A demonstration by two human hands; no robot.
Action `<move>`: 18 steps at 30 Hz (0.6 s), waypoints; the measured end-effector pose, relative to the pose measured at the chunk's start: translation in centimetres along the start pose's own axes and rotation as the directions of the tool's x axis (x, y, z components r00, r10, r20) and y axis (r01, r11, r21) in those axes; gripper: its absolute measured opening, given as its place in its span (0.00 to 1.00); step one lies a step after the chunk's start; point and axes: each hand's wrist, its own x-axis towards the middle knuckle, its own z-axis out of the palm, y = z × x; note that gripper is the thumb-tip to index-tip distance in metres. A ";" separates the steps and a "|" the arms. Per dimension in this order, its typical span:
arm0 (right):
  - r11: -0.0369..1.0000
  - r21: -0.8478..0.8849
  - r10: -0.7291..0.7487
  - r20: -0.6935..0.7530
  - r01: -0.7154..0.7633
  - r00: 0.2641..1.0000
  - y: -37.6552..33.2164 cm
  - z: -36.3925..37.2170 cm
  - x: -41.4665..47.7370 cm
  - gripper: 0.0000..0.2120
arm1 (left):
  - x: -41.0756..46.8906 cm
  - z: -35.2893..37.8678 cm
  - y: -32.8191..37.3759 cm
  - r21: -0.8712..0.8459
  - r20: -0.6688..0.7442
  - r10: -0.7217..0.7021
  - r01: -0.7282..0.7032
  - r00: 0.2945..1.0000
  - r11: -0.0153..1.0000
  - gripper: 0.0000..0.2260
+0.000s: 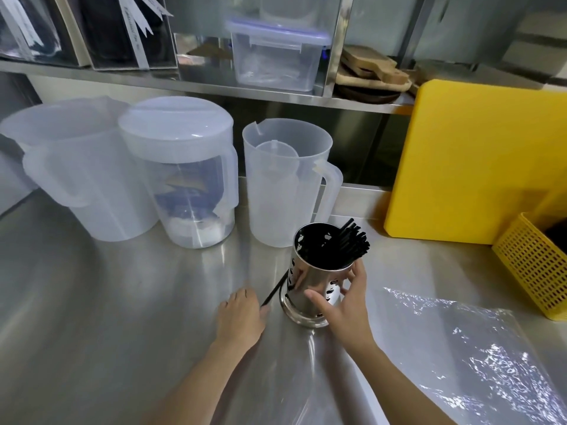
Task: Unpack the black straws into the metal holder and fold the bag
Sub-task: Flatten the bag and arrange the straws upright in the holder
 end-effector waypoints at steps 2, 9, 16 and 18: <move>1.000 -0.003 -0.002 0.009 0.002 1.000 0.1 -0.1 0.1 0.47 | -0.1 0.0 0.4 0.060 0.031 0.025 -0.027 0.999 0.998 0.14; 1.000 -0.021 -0.002 0.030 0.003 1.000 0.0 -0.4 0.5 0.46 | -0.2 -2.0 -0.4 -0.384 0.031 -0.134 0.136 0.990 0.913 0.04; 0.999 -0.043 -0.016 0.023 0.017 1.000 -0.6 -0.7 0.3 0.48 | -1.4 -6.5 -1.3 -0.747 -0.191 -0.208 -0.004 0.959 0.665 0.05; 0.998 -0.042 -0.049 -0.008 0.048 0.999 -1.1 -1.2 0.2 0.46 | -1.9 -8.0 -0.7 -0.795 -0.224 -0.202 -0.059 0.953 0.604 0.06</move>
